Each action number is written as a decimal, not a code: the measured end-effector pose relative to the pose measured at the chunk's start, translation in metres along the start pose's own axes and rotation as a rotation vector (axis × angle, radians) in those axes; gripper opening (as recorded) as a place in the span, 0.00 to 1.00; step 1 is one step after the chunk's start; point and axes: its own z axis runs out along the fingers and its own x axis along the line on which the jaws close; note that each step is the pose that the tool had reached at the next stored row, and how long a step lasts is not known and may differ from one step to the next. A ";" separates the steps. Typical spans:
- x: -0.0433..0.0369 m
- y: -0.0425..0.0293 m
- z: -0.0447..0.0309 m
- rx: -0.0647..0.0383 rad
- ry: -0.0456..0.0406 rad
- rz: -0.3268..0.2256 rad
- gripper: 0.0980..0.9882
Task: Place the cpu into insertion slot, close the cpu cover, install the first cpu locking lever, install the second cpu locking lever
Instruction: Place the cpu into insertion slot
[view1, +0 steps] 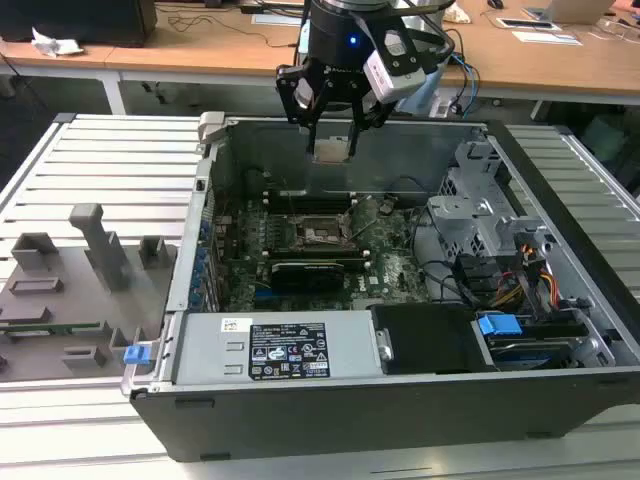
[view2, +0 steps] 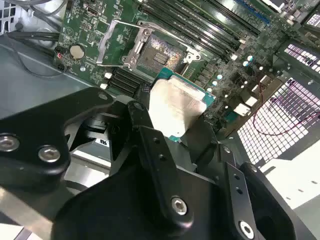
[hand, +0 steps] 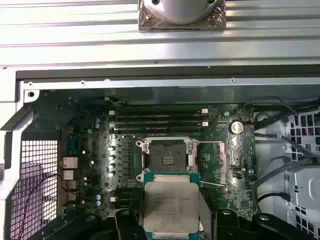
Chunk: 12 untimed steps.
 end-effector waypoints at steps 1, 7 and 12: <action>0.0000 0.0000 0.0000 0.000 0.0000 0.000 0.49; 0.0000 0.0000 0.0000 0.000 -0.0021 0.024 0.49; 0.0000 0.0000 0.0002 -0.001 -0.0063 0.070 0.49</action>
